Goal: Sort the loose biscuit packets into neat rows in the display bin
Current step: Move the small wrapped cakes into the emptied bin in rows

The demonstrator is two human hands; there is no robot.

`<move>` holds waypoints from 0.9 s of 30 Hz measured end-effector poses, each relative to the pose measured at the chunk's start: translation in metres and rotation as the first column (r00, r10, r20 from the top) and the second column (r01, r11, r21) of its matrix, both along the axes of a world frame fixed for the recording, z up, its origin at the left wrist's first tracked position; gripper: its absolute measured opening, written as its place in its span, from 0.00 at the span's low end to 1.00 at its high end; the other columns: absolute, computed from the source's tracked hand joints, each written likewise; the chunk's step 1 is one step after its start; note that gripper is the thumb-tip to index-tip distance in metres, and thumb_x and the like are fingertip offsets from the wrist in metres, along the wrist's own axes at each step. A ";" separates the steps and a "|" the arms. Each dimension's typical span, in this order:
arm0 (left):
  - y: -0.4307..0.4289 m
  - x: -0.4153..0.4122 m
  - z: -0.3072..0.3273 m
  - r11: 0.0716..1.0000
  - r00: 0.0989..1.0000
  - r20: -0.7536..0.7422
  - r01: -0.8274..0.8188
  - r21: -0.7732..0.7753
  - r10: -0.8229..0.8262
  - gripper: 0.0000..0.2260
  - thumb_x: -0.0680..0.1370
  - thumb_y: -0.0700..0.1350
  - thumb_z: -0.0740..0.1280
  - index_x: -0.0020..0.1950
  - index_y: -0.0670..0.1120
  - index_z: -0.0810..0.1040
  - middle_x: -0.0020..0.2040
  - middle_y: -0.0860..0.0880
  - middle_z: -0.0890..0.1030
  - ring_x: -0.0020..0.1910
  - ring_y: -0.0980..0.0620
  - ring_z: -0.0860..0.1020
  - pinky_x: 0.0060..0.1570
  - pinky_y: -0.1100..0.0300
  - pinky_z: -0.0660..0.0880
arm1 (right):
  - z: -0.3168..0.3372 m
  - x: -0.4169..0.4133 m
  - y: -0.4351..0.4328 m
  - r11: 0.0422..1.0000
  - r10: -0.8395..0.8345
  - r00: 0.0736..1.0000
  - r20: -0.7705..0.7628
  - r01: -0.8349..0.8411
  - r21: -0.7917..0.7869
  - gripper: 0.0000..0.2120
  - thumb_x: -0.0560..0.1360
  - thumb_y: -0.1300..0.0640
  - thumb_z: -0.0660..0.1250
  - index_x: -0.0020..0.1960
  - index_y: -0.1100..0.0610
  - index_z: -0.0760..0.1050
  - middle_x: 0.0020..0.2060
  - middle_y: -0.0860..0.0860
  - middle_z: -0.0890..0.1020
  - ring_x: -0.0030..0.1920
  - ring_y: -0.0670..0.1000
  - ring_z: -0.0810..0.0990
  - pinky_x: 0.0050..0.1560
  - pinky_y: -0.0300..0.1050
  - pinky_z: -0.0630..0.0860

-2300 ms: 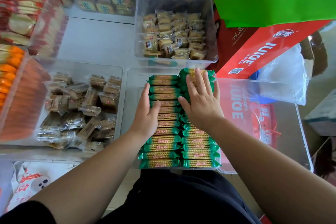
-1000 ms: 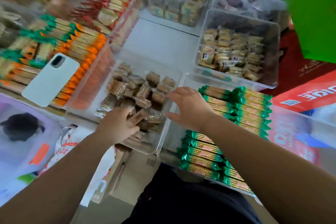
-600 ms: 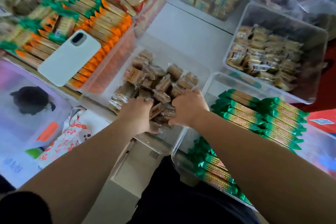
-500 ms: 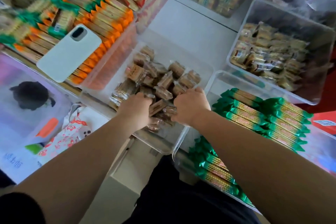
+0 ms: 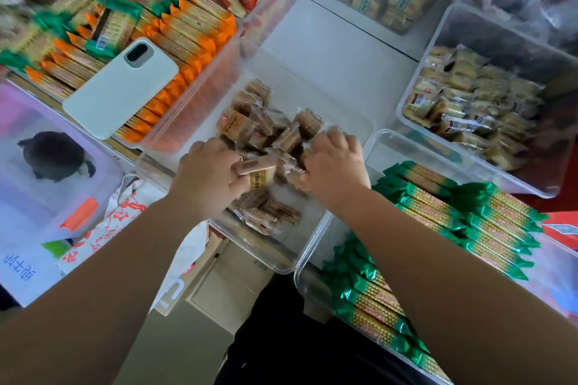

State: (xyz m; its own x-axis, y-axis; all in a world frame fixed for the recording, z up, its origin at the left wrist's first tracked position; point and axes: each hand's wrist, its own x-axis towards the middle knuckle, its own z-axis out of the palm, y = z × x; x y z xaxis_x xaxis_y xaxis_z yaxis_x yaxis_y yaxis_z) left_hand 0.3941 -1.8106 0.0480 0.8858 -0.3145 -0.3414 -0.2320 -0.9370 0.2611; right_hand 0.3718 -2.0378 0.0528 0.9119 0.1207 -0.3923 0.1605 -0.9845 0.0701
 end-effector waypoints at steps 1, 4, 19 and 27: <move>0.002 0.002 -0.001 0.999 1.000 -0.002 0.023 0.036 -0.023 0.12 0.77 0.53 0.70 0.56 0.48 0.81 0.63 0.46 0.74 0.62 0.43 0.69 0.59 0.46 0.69 | 0.002 0.004 -0.006 1.000 -0.015 1.000 0.016 0.015 0.002 0.15 0.78 0.43 0.64 0.60 0.48 0.80 0.66 0.52 0.72 0.71 0.58 0.64 0.74 0.62 0.58; -0.001 0.006 -0.006 0.992 0.991 -0.092 0.102 0.073 -0.095 0.11 0.77 0.54 0.71 0.56 0.51 0.80 0.80 0.44 0.62 0.78 0.39 0.59 0.74 0.34 0.59 | 0.001 0.016 -0.018 0.998 -0.049 0.997 -0.056 0.046 -0.050 0.18 0.80 0.46 0.63 0.68 0.48 0.75 0.71 0.56 0.68 0.75 0.59 0.62 0.77 0.64 0.51; -0.003 0.023 -0.011 0.965 0.941 -0.214 -0.246 0.095 0.261 0.57 0.62 0.67 0.80 0.80 0.45 0.56 0.68 0.42 0.71 0.64 0.40 0.72 0.60 0.49 0.73 | -0.013 0.033 0.002 0.965 -0.213 0.965 -0.152 0.183 -0.186 0.72 0.57 0.24 0.74 0.80 0.64 0.41 0.70 0.63 0.65 0.69 0.62 0.69 0.70 0.56 0.65; -0.003 0.032 -0.012 0.958 0.890 -0.356 -0.269 0.096 0.285 0.63 0.58 0.65 0.83 0.82 0.50 0.50 0.79 0.42 0.61 0.73 0.37 0.68 0.70 0.42 0.71 | -0.013 0.040 0.005 0.976 -0.193 0.944 -0.266 0.157 -0.153 0.61 0.52 0.26 0.77 0.73 0.56 0.59 0.63 0.57 0.69 0.63 0.59 0.72 0.65 0.55 0.71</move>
State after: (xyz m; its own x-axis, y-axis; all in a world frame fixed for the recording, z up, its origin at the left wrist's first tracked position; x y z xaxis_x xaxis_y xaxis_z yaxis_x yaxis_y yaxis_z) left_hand 0.4266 -1.8134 0.0361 0.7469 -0.0520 -0.6629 0.1419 -0.9615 0.2352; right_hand 0.4117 -2.0329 0.0394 0.7664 -0.0987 -0.6348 0.0178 -0.9845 0.1746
